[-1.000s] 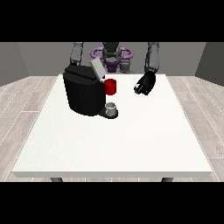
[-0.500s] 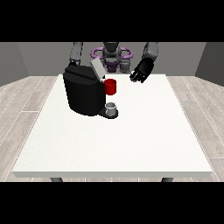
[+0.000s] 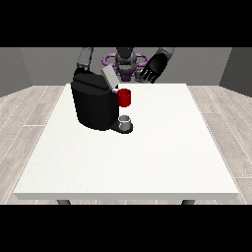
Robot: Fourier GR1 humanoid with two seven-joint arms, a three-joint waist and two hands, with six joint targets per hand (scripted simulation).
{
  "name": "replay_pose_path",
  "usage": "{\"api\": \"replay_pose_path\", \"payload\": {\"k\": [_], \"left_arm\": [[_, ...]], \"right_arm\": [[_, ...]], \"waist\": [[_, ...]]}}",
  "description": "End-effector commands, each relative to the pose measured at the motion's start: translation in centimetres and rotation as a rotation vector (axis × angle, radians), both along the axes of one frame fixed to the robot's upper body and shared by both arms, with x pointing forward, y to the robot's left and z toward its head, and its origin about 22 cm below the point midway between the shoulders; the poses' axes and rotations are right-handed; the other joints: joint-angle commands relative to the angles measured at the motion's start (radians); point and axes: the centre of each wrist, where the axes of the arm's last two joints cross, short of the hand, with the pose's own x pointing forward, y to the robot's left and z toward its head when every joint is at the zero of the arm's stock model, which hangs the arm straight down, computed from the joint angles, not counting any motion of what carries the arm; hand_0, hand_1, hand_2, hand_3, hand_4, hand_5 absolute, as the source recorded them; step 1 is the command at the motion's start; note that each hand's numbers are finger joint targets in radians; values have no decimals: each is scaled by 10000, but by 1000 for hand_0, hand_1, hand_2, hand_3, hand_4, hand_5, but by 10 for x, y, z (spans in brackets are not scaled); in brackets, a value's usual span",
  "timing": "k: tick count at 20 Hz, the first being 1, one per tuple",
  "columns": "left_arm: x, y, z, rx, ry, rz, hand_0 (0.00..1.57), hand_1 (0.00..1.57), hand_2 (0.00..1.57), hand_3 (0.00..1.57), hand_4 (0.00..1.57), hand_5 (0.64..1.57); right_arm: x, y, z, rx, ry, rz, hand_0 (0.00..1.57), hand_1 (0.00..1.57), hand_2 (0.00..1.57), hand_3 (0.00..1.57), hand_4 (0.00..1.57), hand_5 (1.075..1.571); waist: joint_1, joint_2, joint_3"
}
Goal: Insert the coffee pod into the coffee machine and close the lid
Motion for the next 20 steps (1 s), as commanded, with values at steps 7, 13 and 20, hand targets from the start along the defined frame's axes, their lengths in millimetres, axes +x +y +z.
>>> {"api": "replay_pose_path", "payload": {"k": [7, 13, 20], "left_arm": [[18, 14, 75, -849, -357, 1062, 1268, 1268, 1295, 1269, 488, 1571], [21, 28, 101, -492, -1353, 1672, 1225, 1225, 1279, 1251, 482, 1571], [21, 44, 117, -712, -1285, 1213, 1258, 1258, 1299, 1245, 494, 1571]], "right_arm": [[3, 12, 22, -109, -822, 650, 0, 0, 0, 0, 0, 1571], [21, 16, 69, -81, -1835, 1097, 0, 0, 0, 0, 0, 1571], [19, 24, 71, 150, -1855, 542, 0, 0, 0, 0, 186, 1571]], "waist": [[-1126, 226, -3], [-1814, 1218, -3], [-1702, 1427, -4]]}}
